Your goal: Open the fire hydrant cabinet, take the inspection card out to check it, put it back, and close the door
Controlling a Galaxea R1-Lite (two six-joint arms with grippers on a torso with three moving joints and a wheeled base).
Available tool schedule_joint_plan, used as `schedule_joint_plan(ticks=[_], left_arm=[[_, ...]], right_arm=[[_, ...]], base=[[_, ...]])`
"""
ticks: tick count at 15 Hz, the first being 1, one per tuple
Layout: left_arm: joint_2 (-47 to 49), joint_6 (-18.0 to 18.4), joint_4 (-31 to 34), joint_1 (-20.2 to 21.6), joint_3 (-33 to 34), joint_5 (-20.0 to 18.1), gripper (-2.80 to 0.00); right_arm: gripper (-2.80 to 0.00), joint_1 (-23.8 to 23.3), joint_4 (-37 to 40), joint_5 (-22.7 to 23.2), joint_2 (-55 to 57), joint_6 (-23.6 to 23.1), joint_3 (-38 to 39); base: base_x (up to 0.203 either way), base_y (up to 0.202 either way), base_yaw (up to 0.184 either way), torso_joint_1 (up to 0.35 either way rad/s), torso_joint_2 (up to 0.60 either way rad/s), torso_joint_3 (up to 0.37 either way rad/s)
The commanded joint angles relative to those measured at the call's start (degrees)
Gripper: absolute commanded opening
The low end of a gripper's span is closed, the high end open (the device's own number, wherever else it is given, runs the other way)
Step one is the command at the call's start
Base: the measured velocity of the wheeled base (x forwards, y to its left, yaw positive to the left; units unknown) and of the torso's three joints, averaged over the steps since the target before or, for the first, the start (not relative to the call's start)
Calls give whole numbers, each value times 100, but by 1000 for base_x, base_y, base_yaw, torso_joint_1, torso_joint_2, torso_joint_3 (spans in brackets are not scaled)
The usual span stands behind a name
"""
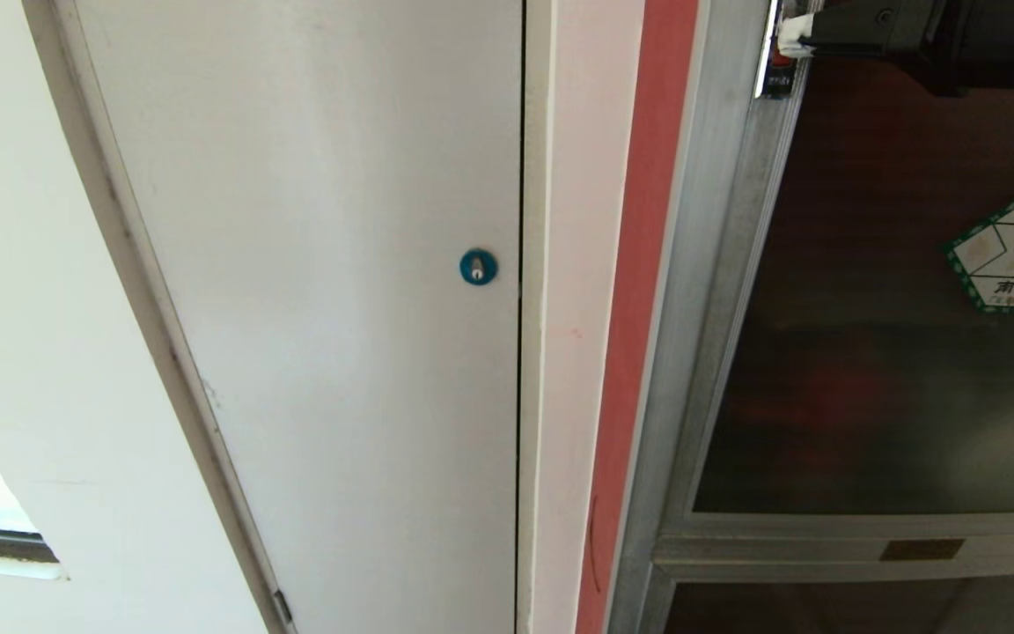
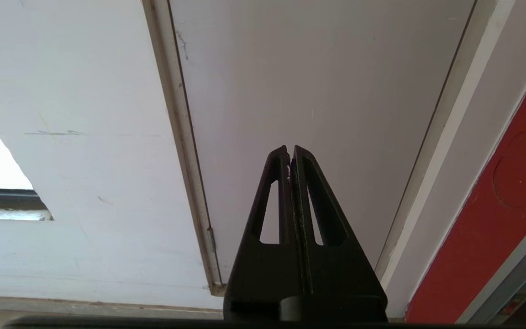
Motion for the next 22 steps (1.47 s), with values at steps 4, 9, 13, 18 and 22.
schedule_joint_plan(ticks=[4,9,13,18,22], left_arm=[[-2,-2,-2,0,0,3,-280],[6,-2,-2,0,0,3,-280],[-1,-2,-2,0,0,3,-280],[-2,-2,-2,0,0,3,-280],[1,-2,-2,0,0,3,-280]], right_arm=[[-280,29,-47,20,-275,14,13],[-280,31,-39,20,-380,14,22],[-280,296,-4,22,-478,31,0],[-280,339,-20,-30,-155,32,-429],[-280,295,-19,-49,136,24,-849]], base=[[0,0,0,0,0,0],[0,0,0,0,0,0],[0,0,0,0,0,0],[0,0,0,0,0,0],[0,0,0,0,0,0]])
